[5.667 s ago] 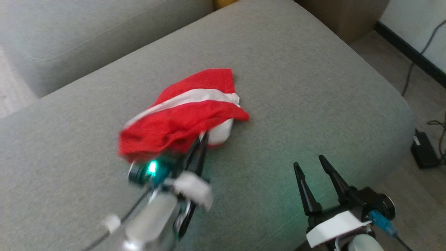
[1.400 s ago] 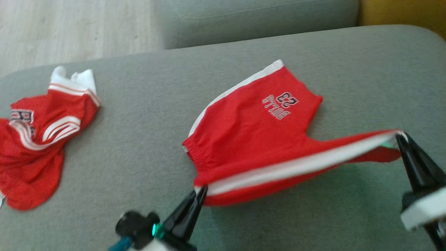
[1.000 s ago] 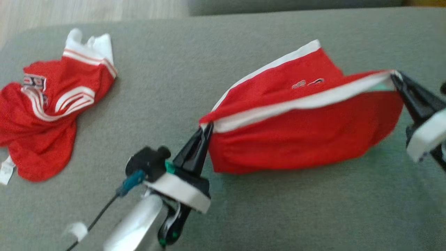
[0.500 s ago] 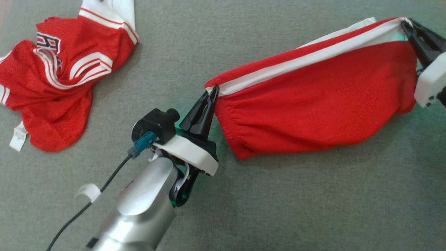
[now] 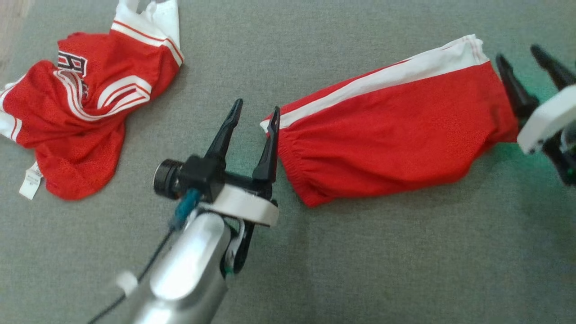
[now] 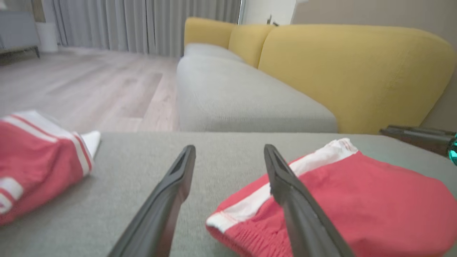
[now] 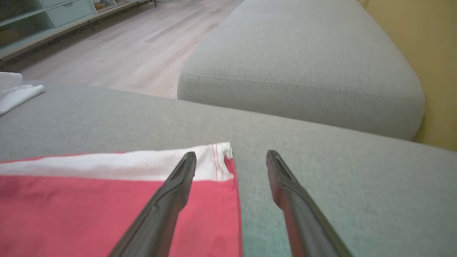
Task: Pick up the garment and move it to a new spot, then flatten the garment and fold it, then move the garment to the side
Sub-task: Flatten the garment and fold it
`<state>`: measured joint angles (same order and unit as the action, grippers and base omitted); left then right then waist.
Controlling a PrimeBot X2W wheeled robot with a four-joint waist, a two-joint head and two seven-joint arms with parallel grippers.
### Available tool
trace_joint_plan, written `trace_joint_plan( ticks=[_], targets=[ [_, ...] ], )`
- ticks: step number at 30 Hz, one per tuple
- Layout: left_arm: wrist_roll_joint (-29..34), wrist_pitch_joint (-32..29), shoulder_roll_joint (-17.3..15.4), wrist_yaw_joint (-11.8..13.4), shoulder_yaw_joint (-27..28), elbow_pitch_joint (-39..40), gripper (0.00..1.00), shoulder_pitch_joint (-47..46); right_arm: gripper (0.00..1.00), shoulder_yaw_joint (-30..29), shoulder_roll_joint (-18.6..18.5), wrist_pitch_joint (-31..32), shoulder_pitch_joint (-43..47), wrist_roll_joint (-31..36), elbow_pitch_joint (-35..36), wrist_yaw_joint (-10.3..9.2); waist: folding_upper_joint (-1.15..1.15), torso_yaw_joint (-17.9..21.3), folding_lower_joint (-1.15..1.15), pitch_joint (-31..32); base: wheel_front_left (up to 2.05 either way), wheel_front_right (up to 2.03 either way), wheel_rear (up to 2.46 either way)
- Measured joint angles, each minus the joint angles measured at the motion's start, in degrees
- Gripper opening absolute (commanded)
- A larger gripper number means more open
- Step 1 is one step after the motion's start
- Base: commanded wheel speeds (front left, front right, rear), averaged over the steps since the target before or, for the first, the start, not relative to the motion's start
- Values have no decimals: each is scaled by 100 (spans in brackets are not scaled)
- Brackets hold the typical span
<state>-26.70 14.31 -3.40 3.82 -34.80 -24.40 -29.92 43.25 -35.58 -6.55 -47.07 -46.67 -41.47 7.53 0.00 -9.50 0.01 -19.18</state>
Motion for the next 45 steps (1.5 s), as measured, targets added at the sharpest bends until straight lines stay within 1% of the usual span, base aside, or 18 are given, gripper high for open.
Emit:
trace_joint_plan(
  ticks=[3, 5, 7, 9, 10, 11, 12, 13, 17, 20, 22, 26, 32, 35, 39, 42, 45],
  targets=[
    [498, 16, -1, 324, 235, 650, 100, 456, 100, 104, 3, 79, 224, -243, -204, 0, 0, 3, 0, 92, 0, 0, 0],
    [772, 23, -2, 455, 353, 1039, 100, 837, 100, 109, 36, 237, 383, -589, -315, 0, 0, -50, 1, 124, 0, 0, 0],
    [1136, 23, -30, 581, 379, 1350, 100, 1173, 100, 171, 59, 312, 490, -725, -448, 0, 0, -130, 0, 140, 0, 0, 0],
    [1372, 27, -35, 639, 416, 1639, 100, 1421, 100, 224, 70, 415, 548, -794, -641, 0, 0, -222, 0, 149, 0, 0, 0],
    [1457, 37, -33, 678, 467, 1833, 100, 1585, 100, 227, 94, 600, 565, -962, -818, 0, 0, -310, 0, 162, 0, 0, 0],
    [1516, 40, -31, 679, 493, 1898, 100, 1642, 69, 236, 93, 664, 559, -1009, -851, 0, 0, -349, 0, 172, 0, 0, 0],
    [1551, 40, -26, 678, 519, 1956, 100, 1688, 26, 245, 92, 715, 553, -1043, -868, 0, 0, -382, 1, 184, 0, 0, 0],
    [1569, 40, -26, 678, 535, 1989, 100, 1727, 0, 244, 93, 716, 552, -1083, -901, 0, 0, -403, 1, 201, 0, 0, 0],
    [1619, 40, -15, 679, 627, 2031, 100, 1846, 0, 224, 220, 539, 556, -1236, -1066, 0, 0, -381, 0, 279, 0, 0, 0],
    [1618, 40, -13, 678, 740, 2033, 100, 1954, 0, 192, 333, 277, 561, -1243, -1238, 0, 0, -239, -1, 338, 0, 0, 0],
    [1631, 40, -11, 677, 788, 2047, 100, 2018, 0, 145, 330, 140, 580, -1243, -1371, 0, 0, -104, 0, 386, 0, 0, 0],
    [1681, 40, -5, 666, 927, 2092, 100, 2097, 0, 44, 230, -56, 703, -1274, -1586, 0, 0, 243, 0, 481, 0, 0, 0],
    [1785, 40, 3, 538, 983, 2093, 100, 2102, 0, -92, -57, -257, 918, -1283, -1806, 0, 0, 832, 0, 560, 0, 0, 0],
    [1819, 40, 5, 482, 1007, 2076, 100, 2101, 0, -115, -85, -375, 887, -1230, -1789, 0, 0, 1110, 0, 559, 0, 0, 0],
    [1822, 40, 9, 438, 1040, 1983, 100, 2101, 0, -108, -11, -508, 782, -1105, -1628, 0, 0, 1403, -1, 574, 0, 0, 0],
    [1855, 40, 9, 422, 1046, 1940, 100, 2102, 0, -104, 29, -563, 647, -993, -1458, 0, 0, 1494, -1, 617, 0, 0, 0],
    [1871, 40, 12, 385, 1049, 1900, 100, 2109, 0, -63, 65, -613, 458, -828, -1067, 0, 0, 1558, 0, 747, 0, 0, 0]
  ],
)
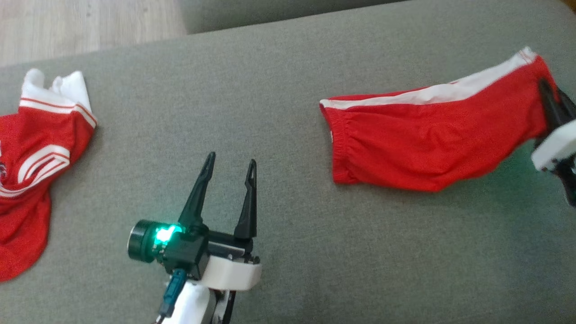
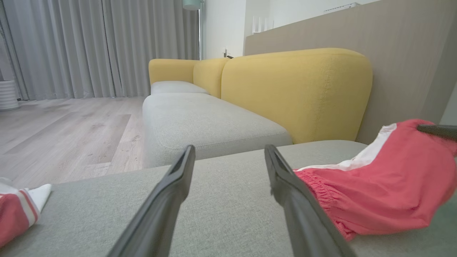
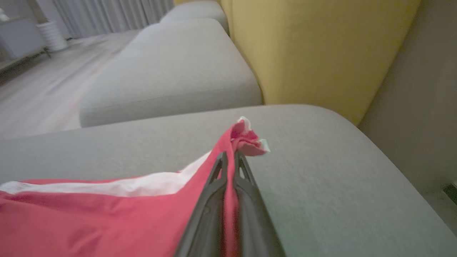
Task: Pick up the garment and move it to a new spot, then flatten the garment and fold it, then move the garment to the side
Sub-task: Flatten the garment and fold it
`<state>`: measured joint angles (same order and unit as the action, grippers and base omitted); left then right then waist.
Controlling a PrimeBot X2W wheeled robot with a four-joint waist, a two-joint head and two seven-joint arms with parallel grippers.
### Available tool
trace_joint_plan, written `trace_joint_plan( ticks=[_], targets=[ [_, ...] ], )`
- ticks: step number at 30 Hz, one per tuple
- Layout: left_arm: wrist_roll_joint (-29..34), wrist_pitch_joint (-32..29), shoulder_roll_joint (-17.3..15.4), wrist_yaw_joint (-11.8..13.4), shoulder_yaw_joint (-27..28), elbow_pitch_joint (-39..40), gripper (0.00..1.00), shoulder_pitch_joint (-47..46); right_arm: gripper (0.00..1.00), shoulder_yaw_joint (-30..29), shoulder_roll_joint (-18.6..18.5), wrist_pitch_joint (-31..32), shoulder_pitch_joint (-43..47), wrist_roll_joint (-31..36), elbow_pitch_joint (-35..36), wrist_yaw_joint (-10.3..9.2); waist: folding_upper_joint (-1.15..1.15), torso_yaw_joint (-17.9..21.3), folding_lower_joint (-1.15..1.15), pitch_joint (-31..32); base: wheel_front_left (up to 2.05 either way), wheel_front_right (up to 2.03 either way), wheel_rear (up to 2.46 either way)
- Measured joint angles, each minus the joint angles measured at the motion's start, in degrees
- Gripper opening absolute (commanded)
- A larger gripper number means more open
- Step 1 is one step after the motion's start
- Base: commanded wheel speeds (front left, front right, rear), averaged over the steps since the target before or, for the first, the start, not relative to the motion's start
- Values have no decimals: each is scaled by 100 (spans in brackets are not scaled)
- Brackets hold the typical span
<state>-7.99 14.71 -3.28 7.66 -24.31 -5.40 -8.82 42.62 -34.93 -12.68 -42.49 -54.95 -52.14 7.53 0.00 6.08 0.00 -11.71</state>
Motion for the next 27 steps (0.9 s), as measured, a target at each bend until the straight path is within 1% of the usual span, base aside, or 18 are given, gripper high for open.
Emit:
trace_joint_plan(
  ticks=[5, 10, 13, 17, 18, 19, 21, 23, 25, 27],
  targets=[
    [0, 0, 2, -59, -1, -79, 100, 190, 0, 130, 16, 34, -57, 148, 957, 0, 0, 10, 0, 254, 0, 0, 0],
    [-44, 0, 4, -59, -5, -89, 100, 332, 0, 185, 67, 327, 79, 335, 2059, 0, 0, -131, 0, 422, 0, 0, 0],
    [-99, 0, 5, -57, -8, -88, 100, 399, 0, 191, 296, 589, 315, 531, 2537, 0, 0, -240, 0, 475, 0, 0, 0],
    [-120, 0, 5, -58, -45, -89, 100, 472, 0, 224, 903, 896, 636, 929, 2706, 0, 0, -385, 0, 490, 0, 0, 0],
    [-146, 0, 5, -58, -65, -88, 100, 469, 45, 244, 1069, 943, 703, 1087, 2698, 0, 0, -426, 0, 488, 0, 0, 0],
    [-174, 0, 7, -59, -96, -88, 100, 466, 100, 286, 1217, 1028, 771, 1188, 2692, 0, 0, -473, 0, 481, 0, 0, 0],
    [-207, 0, 8, -52, -148, -82, 100, 463, 100, 266, 1500, 1042, 973, 1355, 2670, 0, 0, -574, 0, 469, 0, 0, 0],
    [-250, 0, 8, 3, -151, -63, 100, 462, 100, 90, 1672, 925, 1214, 1517, 2676, 0, 0, -662, -1, 472, 0, 0, 0],
    [-264, 0, 7, 52, -140, -56, 100, 467, 100, -307, 1692, 662, 1465, 1729, 2694, 0, 0, -718, -1, 512, 0, 0, 0],
    [-271, 0, 8, 107, -109, -38, 100, 475, 100, -786, 1630, 360, 1712, 2027, 2721, 0, 0, -749, 0, 587, 0, 0, 0]
  ],
)
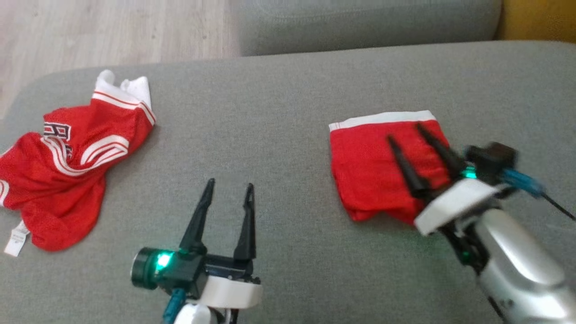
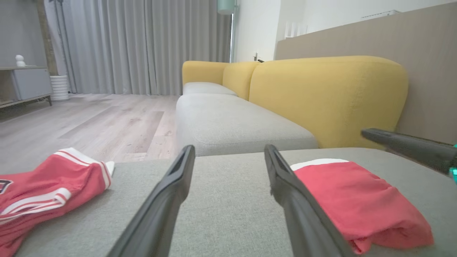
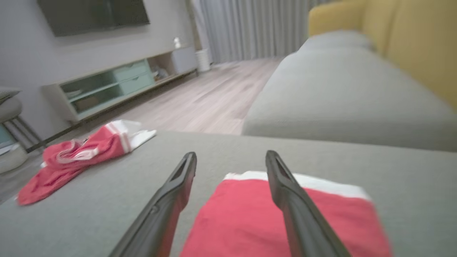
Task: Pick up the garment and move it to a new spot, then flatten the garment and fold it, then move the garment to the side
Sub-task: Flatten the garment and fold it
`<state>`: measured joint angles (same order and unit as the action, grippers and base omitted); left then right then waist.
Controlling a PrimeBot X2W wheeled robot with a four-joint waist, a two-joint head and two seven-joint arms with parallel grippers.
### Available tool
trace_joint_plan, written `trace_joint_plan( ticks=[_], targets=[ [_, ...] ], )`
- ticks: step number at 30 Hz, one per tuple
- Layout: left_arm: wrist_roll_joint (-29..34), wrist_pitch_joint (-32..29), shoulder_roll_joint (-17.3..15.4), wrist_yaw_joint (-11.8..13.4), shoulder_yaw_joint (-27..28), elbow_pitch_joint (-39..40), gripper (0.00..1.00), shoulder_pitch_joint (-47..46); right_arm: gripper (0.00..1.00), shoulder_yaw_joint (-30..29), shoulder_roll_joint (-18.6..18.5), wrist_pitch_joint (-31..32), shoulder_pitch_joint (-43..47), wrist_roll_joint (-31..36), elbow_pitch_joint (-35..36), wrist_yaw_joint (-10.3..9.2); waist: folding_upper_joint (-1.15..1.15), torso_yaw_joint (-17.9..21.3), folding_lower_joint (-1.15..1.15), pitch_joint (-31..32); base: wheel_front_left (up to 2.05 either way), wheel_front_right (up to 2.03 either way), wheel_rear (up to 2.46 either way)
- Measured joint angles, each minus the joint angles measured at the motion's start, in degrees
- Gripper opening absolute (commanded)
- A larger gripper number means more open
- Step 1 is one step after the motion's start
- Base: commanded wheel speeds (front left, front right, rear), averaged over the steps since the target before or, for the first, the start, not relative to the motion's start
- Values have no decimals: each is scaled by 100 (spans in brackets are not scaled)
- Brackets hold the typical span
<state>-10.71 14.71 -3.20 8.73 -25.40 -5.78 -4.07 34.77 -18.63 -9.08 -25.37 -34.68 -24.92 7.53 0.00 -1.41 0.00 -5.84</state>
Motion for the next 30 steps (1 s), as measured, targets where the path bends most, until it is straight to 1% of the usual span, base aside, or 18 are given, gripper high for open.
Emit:
trace_joint_plan(
  ticks=[3, 7, 12, 14, 17, 21, 24, 30],
  targets=[
    [-102, 0, 7, 83, 146, 73, 100, 112, 100, -761, -19, -380, 457, 436, 126, 0, 0, -18, 0, 147, 0, 0, 0],
    [-115, 0, 5, 135, 379, 78, 100, 513, 100, -1516, 123, -514, 1241, 1172, 339, 0, 0, -28, 0, 430, 0, 0, 0],
    [-31, -1, -9, 131, 743, 131, 100, 942, 100, -2336, 661, -531, 2167, 1952, 1090, 0, 0, -40, 1, 756, 0, 0, 0],
    [71, 0, -20, 125, 856, 121, 100, 1047, 100, -2576, 869, -531, 2442, 2127, 1249, 0, 0, -48, 1, 862, 0, 0, 0],
    [154, 0, -32, 65, 1004, 23, 100, 1227, 100, -2711, 1067, -531, 2839, 2296, 1337, 0, 0, -51, 1, 1025, 0, 0, 0],
    [159, -1, -34, 20, 1237, -119, 100, 1456, 100, -2849, 1176, -531, 3201, 2428, 1337, 0, 0, -56, 2, 1201, 0, 0, 0],
    [159, -1, -30, -56, 1302, -178, 100, 1498, 100, -2858, 1255, -531, 3253, 2485, 1305, 0, 0, -49, 1, 1257, 0, 0, 0],
    [205, -1, -13, -168, 1376, -271, 100, 1497, 100, -2861, 1287, -531, 3253, 2519, 1259, 0, 0, 2, 0, 1266, 0, 0, 0]
  ],
)
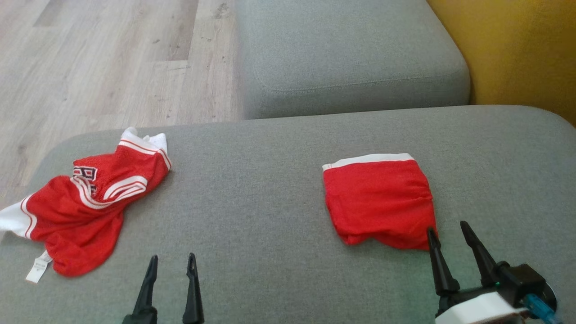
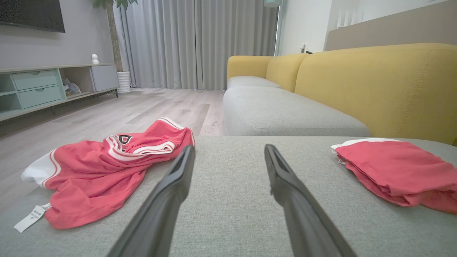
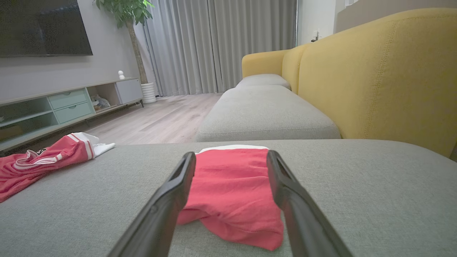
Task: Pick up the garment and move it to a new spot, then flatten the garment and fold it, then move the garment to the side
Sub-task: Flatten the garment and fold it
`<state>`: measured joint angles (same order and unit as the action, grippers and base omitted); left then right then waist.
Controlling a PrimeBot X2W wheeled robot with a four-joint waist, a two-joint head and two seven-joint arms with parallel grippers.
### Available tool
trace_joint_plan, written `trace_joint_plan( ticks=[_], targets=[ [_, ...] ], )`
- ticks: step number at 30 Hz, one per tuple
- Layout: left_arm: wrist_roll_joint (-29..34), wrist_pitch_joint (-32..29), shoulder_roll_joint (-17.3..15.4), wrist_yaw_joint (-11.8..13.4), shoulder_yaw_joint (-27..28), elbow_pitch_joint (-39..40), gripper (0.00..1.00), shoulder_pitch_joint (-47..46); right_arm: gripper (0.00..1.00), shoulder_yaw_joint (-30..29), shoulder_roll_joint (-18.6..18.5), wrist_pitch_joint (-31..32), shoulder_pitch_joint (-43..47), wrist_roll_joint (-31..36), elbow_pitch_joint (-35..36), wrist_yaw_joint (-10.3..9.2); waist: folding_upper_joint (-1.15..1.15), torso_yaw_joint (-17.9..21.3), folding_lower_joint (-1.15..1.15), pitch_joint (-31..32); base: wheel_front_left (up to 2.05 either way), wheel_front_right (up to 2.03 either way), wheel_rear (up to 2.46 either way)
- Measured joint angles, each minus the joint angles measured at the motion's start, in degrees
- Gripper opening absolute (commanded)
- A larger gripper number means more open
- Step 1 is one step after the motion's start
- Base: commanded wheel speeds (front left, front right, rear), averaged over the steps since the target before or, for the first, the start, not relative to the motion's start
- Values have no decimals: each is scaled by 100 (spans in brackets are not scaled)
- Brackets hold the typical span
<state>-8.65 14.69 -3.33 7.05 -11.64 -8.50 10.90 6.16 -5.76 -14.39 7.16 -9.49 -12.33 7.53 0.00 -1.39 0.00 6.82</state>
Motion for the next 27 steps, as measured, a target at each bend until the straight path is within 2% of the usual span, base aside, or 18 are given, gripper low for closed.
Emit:
trace_joint_plan(
  ticks=[27],
  targets=[
    [75, 0, 9, -41, 85, -8, 100, 1, 100, 65, 52, 0, -1, -29, -257, 0, 0, 111, 0, -15, 0, 0, 0]
  ],
)
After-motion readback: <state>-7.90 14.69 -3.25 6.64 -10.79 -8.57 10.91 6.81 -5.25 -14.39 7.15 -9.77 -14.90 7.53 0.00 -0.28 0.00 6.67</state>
